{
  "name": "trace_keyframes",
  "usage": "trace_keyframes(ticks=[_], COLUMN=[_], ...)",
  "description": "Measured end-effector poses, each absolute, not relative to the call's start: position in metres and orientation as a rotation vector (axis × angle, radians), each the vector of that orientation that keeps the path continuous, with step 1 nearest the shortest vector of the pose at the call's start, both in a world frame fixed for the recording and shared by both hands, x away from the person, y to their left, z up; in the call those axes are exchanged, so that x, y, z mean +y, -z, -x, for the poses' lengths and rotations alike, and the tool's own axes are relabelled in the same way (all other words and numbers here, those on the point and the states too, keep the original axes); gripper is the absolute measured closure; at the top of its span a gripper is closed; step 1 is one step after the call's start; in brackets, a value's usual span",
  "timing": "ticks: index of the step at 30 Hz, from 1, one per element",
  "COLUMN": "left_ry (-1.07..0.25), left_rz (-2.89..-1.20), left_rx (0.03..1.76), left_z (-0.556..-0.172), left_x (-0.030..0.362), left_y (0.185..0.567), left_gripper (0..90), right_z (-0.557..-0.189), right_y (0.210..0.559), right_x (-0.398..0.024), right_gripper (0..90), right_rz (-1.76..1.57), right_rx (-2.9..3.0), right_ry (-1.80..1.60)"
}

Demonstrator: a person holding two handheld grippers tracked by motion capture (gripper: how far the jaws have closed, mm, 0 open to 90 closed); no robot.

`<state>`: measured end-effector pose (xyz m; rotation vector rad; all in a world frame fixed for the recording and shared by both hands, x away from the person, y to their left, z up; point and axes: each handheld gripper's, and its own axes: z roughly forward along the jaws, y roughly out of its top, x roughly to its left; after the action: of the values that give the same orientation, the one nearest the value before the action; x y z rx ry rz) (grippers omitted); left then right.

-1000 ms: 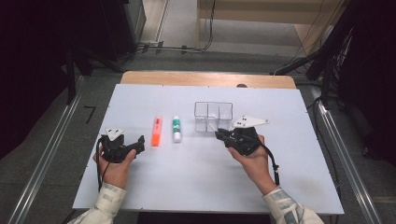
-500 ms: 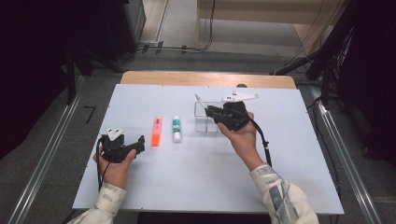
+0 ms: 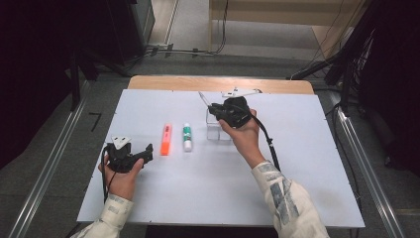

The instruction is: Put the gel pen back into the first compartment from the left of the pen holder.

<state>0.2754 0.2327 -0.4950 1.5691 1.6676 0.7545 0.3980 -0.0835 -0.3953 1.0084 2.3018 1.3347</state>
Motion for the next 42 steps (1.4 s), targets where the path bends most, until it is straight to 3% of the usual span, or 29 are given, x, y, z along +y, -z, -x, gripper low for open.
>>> trace_keyframes(ticks=[42], left_ry=[-0.751], left_rz=[-1.568], left_rx=[1.663], left_z=[-0.276], left_x=[0.234], left_y=[0.495], left_gripper=[12.3], right_z=[-0.427], right_y=[0.408], right_x=[-0.061], right_gripper=[77.3], right_rz=[-0.987], right_rx=[2.255], right_ry=[-1.360])
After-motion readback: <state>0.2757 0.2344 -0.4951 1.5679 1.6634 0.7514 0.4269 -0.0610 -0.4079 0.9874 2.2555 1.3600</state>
